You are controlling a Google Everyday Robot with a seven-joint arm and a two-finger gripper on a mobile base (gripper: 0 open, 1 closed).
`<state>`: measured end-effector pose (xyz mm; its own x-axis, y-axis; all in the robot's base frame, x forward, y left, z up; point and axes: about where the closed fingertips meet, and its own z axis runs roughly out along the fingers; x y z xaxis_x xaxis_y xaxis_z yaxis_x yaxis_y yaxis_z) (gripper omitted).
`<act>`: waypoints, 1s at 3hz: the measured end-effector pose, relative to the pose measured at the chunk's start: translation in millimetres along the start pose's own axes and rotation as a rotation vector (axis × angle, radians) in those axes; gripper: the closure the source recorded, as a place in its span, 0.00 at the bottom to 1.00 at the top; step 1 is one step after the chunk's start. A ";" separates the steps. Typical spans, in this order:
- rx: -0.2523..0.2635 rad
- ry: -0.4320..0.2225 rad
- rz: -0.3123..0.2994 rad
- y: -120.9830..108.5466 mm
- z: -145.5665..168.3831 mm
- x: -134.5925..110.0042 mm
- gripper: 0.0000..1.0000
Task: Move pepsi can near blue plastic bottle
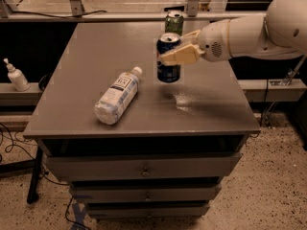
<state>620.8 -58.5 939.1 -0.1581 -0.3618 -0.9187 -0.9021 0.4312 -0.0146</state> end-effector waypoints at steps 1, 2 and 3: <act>-0.031 -0.035 0.008 9.5 16.2 -1.1 1.00; -0.059 -0.043 0.025 18.7 28.5 6.6 1.00; -0.085 -0.056 0.031 27.8 39.0 15.9 1.00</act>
Offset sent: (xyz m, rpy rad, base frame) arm -0.0112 0.0376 -0.0316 0.0786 0.0466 0.0598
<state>608.8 -20.0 908.6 -0.1657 -0.3016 -0.9389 -0.9284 0.3689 0.0453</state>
